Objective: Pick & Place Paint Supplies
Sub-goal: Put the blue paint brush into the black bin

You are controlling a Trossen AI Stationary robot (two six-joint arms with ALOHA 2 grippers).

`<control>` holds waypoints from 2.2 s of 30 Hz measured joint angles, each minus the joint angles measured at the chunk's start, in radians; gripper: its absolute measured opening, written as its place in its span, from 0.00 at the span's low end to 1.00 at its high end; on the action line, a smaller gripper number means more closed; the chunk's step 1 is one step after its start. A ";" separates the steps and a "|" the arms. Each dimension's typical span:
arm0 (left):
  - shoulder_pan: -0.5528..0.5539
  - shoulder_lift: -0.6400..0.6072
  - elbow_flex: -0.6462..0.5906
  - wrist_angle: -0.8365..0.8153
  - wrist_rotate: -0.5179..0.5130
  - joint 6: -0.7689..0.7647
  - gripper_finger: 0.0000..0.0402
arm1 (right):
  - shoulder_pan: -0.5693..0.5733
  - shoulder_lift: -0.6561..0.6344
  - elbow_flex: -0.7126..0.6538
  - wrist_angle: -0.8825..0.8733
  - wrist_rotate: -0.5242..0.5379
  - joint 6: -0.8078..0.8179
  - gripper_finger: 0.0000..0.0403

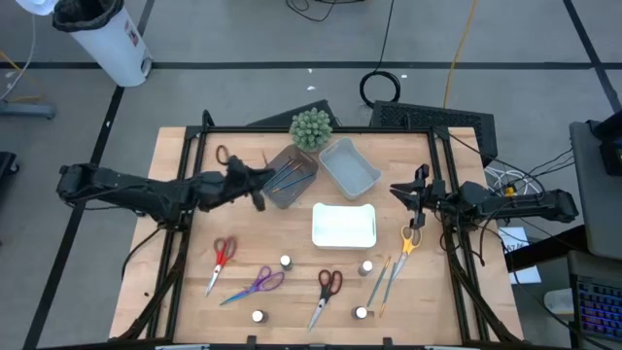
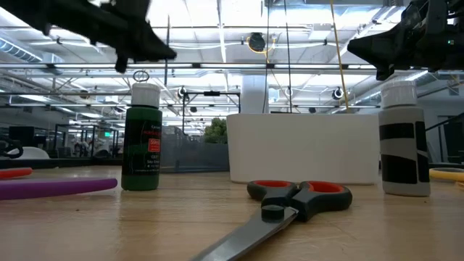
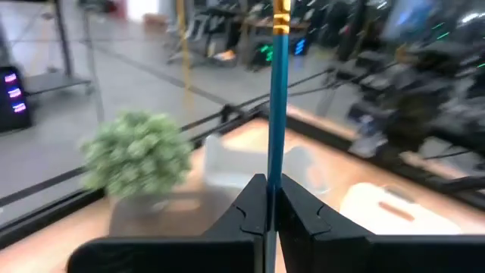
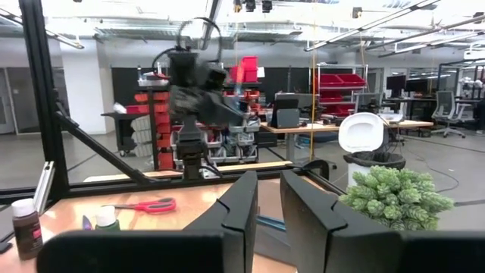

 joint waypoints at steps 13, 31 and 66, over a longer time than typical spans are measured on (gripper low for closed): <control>0.187 0.283 0.203 -0.273 0.077 -0.092 0.03 | 0.000 0.000 0.000 -0.008 -0.001 0.005 0.12; 0.279 0.479 0.205 -0.278 0.233 -0.121 0.11 | 0.000 0.000 0.000 -0.017 -0.002 0.013 0.12; 0.245 0.478 0.205 -0.210 0.284 -0.089 0.23 | 0.046 0.067 0.016 0.104 -0.058 0.058 0.23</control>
